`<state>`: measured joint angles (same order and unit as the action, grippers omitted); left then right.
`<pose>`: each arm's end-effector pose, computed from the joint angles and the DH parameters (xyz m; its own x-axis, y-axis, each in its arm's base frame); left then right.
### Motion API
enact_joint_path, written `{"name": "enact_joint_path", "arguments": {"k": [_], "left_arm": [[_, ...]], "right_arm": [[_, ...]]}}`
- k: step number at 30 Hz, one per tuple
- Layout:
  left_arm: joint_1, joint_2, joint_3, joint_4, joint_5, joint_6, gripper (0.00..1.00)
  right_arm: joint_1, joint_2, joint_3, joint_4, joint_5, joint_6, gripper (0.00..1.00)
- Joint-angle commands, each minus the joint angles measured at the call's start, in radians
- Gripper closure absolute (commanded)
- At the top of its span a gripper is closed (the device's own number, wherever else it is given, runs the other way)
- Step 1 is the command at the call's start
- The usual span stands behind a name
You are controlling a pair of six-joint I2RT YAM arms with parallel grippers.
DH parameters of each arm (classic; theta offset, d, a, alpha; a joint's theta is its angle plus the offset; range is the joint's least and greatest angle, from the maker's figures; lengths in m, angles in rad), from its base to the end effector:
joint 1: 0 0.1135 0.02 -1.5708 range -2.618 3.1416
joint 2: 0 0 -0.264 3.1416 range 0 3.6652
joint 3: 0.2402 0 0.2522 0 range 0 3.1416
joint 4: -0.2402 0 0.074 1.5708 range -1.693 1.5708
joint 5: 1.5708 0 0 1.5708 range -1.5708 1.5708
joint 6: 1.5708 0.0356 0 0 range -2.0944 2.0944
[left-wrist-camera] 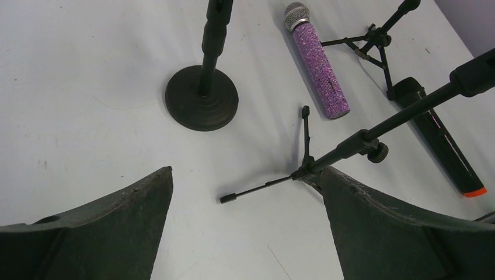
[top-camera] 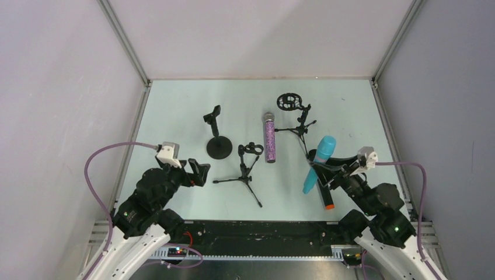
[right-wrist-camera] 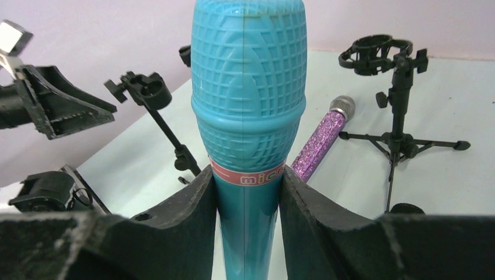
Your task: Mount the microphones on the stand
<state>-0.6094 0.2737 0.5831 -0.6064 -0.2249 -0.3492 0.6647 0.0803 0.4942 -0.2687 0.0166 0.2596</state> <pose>0.0741 -0.0420 0.2848 -0.3566 -0.1578 -0.9208 0.2779 0.9231 -0.2658 0.0519 0.0399 0.3040 -0.0449 0.2909 -0.9557 -0.6128 0.7475 0.2563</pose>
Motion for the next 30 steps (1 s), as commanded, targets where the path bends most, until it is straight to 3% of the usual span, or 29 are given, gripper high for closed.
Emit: {"name": "enact_joint_path", "arguments": {"k": [1,7,10,17,25,30], "left_arm": [[-0.004,-0.017,0.007,0.048,0.009,0.039,0.00],[-0.004,-0.003,0.011,0.067,0.022,0.042,0.00],[-0.004,0.014,0.008,0.106,0.171,0.118,0.00],[-0.004,0.110,0.041,0.220,0.358,0.250,0.00],[-0.004,0.317,0.244,0.301,0.514,0.435,0.00],[-0.003,0.472,0.402,0.329,0.612,0.458,0.00]], "right_arm": [[0.002,0.073,-0.045,0.198,-0.044,-0.038,1.00],[0.003,0.162,-0.077,0.341,-0.055,-0.099,1.00],[0.003,0.202,-0.107,0.418,-0.051,-0.105,1.00],[0.000,0.295,-0.194,0.556,-0.040,-0.079,1.00],[-0.002,0.344,-0.195,0.621,-0.046,-0.029,1.00],[-0.003,0.346,-0.159,0.618,-0.062,-0.039,1.00]]}}
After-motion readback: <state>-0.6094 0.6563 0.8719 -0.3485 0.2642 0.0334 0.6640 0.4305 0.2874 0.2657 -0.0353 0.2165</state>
